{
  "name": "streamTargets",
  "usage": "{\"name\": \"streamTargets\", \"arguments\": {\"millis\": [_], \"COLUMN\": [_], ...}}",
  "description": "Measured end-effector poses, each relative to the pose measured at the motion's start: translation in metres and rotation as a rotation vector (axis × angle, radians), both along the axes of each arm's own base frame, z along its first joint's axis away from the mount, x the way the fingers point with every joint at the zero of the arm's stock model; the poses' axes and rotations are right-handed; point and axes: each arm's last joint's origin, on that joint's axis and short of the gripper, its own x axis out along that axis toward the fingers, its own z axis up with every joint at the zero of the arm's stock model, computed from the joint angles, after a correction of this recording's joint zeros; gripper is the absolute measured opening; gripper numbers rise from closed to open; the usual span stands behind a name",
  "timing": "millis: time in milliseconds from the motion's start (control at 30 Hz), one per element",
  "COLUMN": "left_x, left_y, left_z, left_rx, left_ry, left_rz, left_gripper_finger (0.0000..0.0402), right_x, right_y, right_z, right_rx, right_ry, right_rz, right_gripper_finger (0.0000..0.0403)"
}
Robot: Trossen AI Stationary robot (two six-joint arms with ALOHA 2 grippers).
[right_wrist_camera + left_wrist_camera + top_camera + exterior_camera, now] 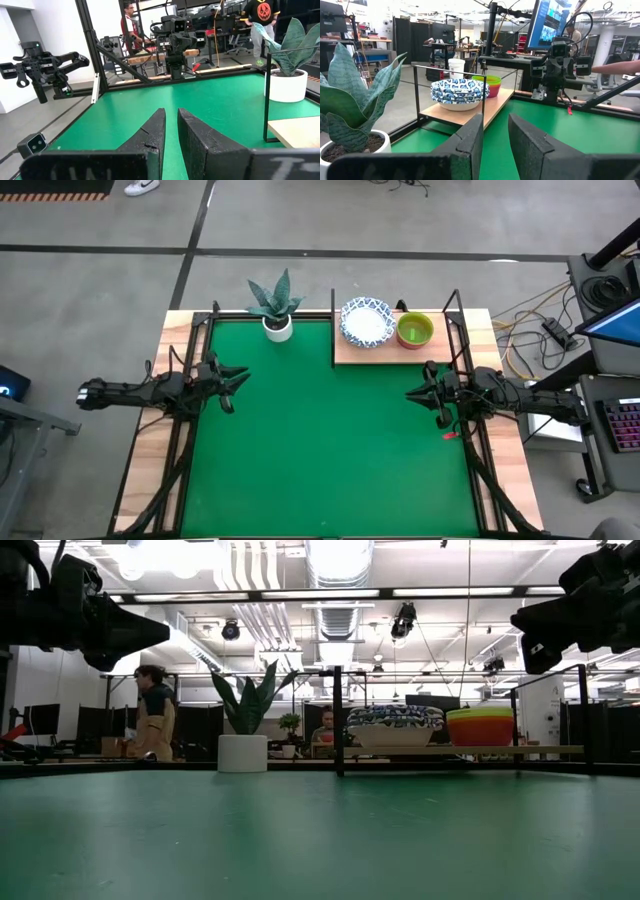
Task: Place and stack bowls onto a shelf
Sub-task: Return to Home Position
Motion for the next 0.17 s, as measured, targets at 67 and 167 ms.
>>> {"name": "streamTargets", "arguments": {"millis": [67,167], "left_x": [0.0000,0.0000], "left_y": [0.0000,0.0000], "left_z": [0.0000,0.0000], "left_rx": [0.000,0.000], "left_ry": [0.000,0.000], "left_rz": [0.000,0.000], "left_gripper_finger": [0.0075,0.0075], "right_x": [0.0000,0.0000], "right_y": [0.0000,0.0000], "right_z": [0.0000,0.0000], "right_rx": [0.000,0.000], "right_ry": [0.000,0.000], "right_rz": [0.000,0.000], "right_gripper_finger": [0.0038,0.0038]}}
